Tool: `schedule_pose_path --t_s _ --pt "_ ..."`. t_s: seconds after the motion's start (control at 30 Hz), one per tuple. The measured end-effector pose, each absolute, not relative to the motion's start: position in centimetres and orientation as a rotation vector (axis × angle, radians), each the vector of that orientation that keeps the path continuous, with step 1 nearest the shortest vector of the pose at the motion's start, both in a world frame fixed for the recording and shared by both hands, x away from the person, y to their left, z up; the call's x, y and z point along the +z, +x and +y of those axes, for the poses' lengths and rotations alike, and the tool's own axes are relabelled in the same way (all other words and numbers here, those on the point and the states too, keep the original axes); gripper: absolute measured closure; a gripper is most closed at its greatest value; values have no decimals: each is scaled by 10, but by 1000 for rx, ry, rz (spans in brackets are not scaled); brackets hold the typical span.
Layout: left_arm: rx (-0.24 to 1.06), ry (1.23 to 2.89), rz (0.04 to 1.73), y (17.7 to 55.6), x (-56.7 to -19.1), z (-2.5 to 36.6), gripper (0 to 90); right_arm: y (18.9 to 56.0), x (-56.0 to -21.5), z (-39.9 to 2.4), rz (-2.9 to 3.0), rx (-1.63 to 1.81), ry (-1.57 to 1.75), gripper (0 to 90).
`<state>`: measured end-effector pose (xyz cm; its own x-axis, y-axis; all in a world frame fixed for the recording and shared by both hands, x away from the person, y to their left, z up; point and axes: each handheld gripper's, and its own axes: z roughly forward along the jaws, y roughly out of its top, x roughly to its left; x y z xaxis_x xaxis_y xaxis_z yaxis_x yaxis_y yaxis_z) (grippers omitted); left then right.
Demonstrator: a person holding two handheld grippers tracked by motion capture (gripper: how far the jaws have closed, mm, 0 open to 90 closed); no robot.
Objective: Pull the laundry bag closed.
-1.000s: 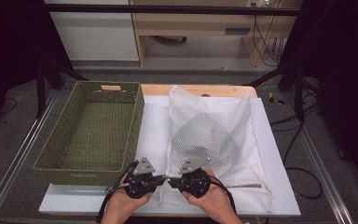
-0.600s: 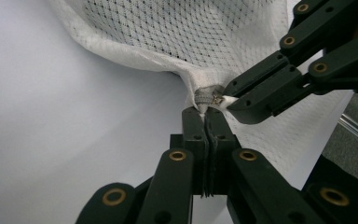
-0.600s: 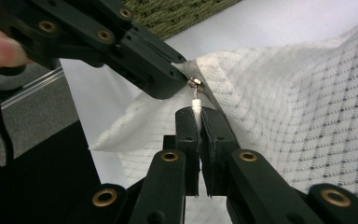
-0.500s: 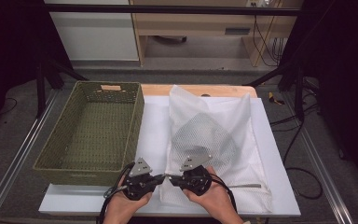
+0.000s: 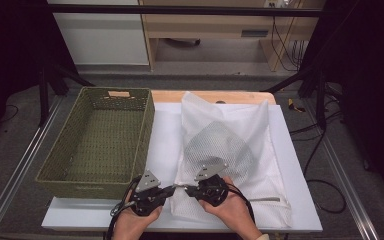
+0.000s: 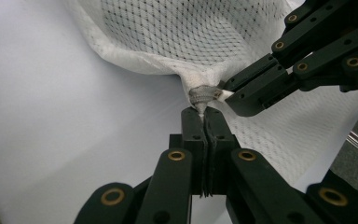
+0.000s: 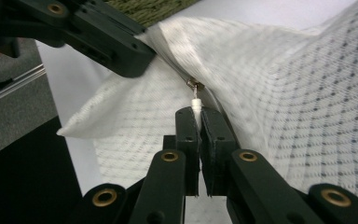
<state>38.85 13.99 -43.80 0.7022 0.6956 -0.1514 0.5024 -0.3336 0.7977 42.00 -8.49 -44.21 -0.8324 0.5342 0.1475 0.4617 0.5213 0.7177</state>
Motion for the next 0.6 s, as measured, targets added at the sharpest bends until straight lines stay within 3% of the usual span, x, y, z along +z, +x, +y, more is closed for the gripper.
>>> schedule_pose_path --t_s 0.6 --pt "328 1974 923 384 -448 134 883 428 -449 -89 2659 1258 904 866"
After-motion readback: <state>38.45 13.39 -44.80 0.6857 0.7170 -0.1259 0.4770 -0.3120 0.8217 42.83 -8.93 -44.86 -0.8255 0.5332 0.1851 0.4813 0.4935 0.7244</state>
